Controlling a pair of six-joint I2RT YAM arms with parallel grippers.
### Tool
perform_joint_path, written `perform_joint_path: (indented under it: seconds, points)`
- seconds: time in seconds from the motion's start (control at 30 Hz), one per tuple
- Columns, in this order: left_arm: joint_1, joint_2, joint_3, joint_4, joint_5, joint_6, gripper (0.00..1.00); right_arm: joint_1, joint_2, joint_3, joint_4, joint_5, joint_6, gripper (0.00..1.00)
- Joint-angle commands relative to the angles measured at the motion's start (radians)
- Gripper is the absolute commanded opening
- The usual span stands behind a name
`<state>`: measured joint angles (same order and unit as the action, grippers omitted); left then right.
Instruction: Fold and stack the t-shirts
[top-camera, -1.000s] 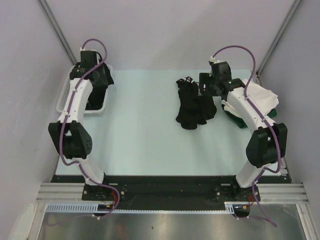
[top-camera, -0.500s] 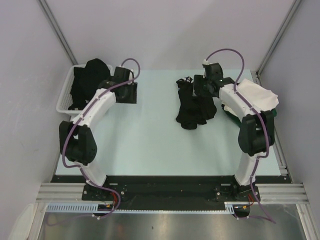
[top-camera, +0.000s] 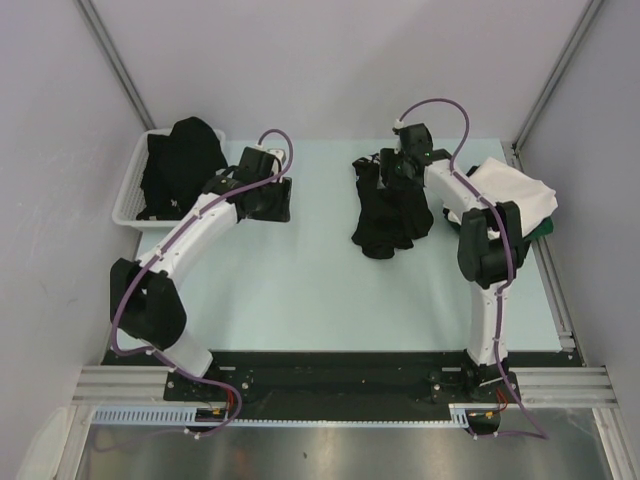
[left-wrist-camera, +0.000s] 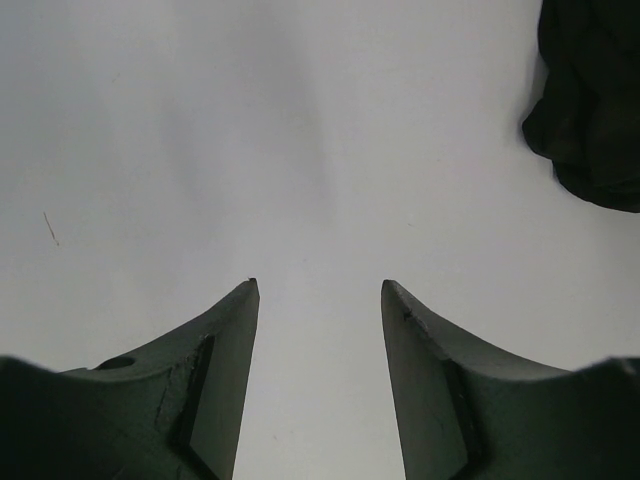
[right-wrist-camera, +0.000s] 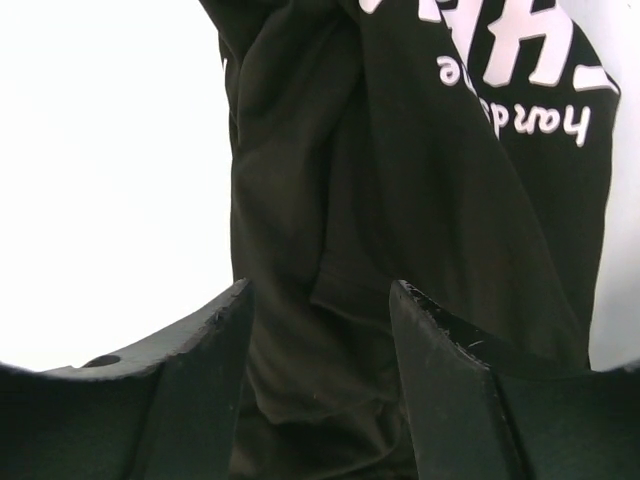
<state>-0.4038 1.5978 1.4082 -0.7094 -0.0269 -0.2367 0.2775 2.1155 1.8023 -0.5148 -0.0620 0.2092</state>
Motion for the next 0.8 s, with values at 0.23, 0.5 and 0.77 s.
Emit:
perform_joint_path:
  seconds: [0.23,0.5,0.77]
  points:
    - [-0.007,-0.044,0.034,-0.024,0.012,-0.023,0.58,-0.027,0.041,0.025,0.028,-0.036,-0.002,0.59]
    - [-0.015,-0.041,0.029,-0.038,0.042,-0.035,0.57,-0.034,0.076,0.000,0.027,-0.052,-0.001,0.54]
    - [-0.020,-0.079,0.015,-0.068,0.030,-0.018,0.58,-0.041,0.144,0.031,-0.007,-0.088,0.002,0.42]
